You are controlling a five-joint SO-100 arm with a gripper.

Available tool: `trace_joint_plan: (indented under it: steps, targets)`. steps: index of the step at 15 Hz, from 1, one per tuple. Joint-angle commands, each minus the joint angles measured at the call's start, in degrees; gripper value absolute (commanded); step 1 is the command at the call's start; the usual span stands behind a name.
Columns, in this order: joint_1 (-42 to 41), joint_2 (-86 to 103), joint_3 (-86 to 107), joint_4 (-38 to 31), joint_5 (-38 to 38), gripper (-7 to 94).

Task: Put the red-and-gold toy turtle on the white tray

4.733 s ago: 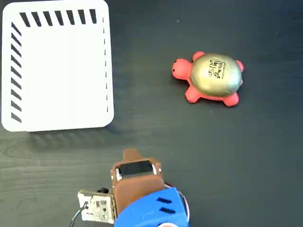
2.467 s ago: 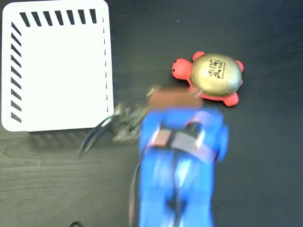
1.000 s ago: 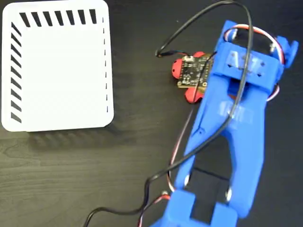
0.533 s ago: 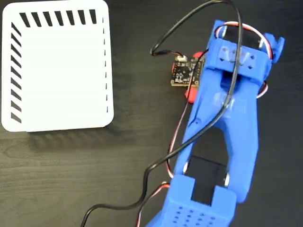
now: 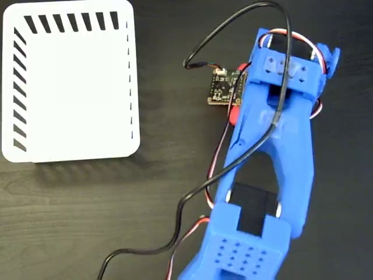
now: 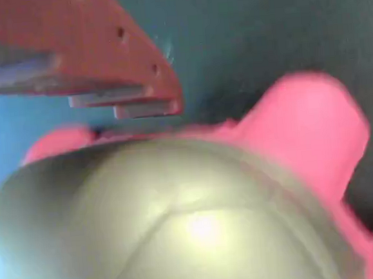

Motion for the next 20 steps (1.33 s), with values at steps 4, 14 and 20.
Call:
trace_joint_plan:
  steps: [4, 14, 20]
  targets:
    - [0.35, 1.76, -1.67, 0.35, 0.0, 35]
    - [0.97, 2.72, -1.93, 1.05, 0.26, 0]
    - [0.44, 12.04, -12.48, 13.27, 3.08, 0]
